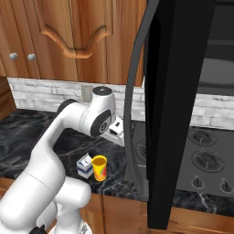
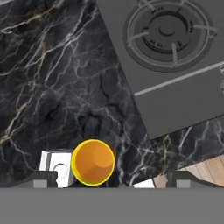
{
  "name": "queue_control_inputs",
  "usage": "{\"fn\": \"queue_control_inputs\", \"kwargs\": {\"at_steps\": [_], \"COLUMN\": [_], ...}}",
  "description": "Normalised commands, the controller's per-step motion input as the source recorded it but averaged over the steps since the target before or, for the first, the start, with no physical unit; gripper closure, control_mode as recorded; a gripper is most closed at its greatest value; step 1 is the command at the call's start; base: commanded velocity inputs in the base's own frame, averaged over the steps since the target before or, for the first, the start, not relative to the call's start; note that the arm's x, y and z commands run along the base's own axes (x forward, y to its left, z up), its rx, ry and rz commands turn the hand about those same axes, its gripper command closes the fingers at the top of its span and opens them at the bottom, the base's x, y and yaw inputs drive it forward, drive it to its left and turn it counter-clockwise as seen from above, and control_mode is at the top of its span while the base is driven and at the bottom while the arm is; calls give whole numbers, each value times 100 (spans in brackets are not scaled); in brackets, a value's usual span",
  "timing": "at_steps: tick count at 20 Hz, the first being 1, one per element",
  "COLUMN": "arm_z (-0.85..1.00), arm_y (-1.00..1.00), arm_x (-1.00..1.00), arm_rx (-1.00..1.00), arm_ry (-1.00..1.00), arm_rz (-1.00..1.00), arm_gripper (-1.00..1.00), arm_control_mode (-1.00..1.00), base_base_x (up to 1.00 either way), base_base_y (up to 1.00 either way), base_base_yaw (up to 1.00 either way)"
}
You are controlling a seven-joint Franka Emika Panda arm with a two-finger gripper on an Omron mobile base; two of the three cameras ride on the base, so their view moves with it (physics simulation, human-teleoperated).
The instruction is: Place the microwavable item in the microwave. Then, close the microwave door and press the start button.
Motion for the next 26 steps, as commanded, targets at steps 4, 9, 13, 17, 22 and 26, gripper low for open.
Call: {"fn": "queue_control_inputs", "kwargs": {"at_steps": [4,9,13,17,22,26], "arm_z": [-44,-51,-26,-18,-13,-3], "arm_y": [-2,1,4,6,0,0], "arm_x": [5,0,-8,-16,0,0], "arm_rx": [0,0,0,0,0,0], "arm_ry": [14,12,1,0,3,7], "arm_rz": [-13,-5,0,0,0,0], "arm_gripper": [-100,-100,-100,-100,-100,-100], "arm_control_mode": [-100,-100,-100,-100,-100,-100], "base_base_x": [0,0,0,0,0,0], "base_base_y": [0,0,0,0,0,0], "base_base_yaw": [0,0,0,0,0,0]}}
